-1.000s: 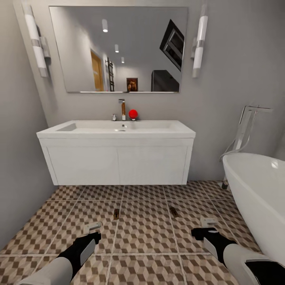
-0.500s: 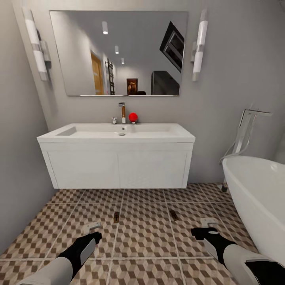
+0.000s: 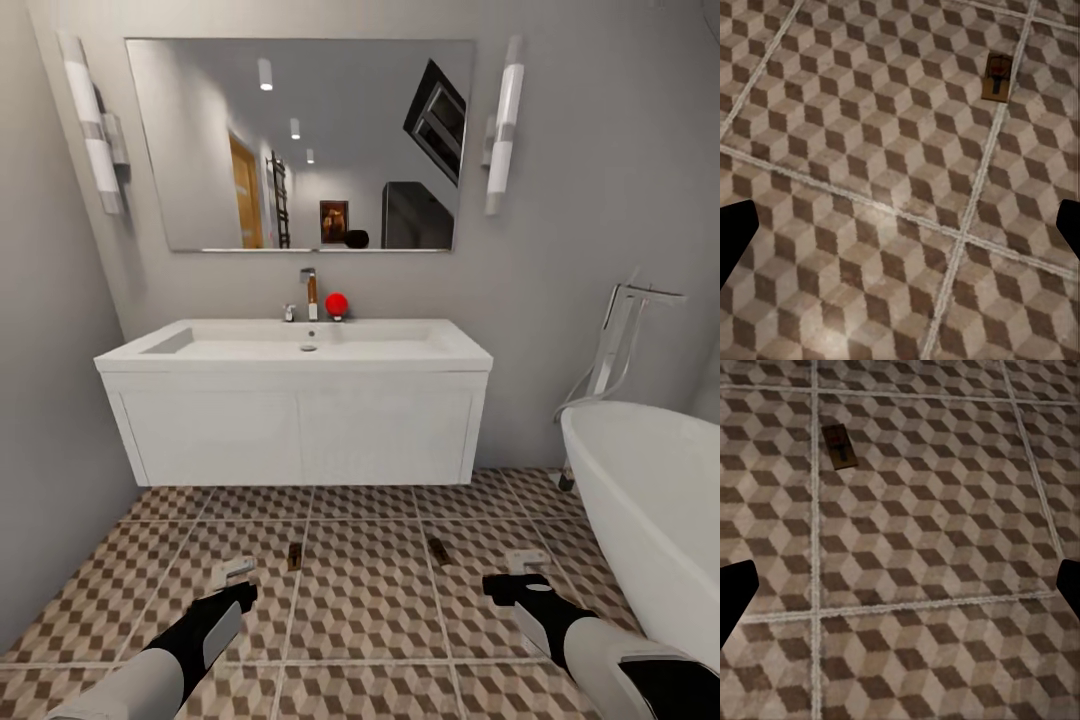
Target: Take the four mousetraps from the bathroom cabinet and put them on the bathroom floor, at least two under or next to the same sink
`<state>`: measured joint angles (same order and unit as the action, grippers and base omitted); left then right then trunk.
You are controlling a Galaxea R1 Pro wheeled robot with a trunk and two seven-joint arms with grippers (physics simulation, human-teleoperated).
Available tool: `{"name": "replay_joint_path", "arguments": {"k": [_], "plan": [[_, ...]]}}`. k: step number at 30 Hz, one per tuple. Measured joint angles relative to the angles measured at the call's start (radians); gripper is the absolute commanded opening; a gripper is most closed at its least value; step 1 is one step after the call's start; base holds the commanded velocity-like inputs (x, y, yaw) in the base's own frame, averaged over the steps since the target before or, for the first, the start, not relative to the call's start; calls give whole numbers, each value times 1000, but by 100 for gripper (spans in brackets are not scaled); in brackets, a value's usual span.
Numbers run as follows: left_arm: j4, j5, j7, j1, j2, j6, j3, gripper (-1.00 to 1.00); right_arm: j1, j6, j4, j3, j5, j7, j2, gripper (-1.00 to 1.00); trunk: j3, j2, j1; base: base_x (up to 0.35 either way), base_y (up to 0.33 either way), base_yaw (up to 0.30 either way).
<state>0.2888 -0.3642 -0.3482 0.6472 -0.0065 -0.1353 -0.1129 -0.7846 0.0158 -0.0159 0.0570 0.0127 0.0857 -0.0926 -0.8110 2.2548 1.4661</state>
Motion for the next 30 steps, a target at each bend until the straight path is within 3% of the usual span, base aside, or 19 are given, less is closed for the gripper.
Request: {"name": "replay_joint_path", "arguments": {"k": [8,16,30], "plan": [[-8,-2,5,0,7,2,0,100,0,1,0,0,0,-1,0,100,25,-56,-31,0,0,0],[-18,-7,16,0,32,2,0,100,0,1,0,0,-1,-1,0,100,50,-112,-61,0,0,0],[-103,-5,36,0,52,6,2,100,0,3,8,0,0,-1,0,100,94,-210,-115,0,0,0]]}}
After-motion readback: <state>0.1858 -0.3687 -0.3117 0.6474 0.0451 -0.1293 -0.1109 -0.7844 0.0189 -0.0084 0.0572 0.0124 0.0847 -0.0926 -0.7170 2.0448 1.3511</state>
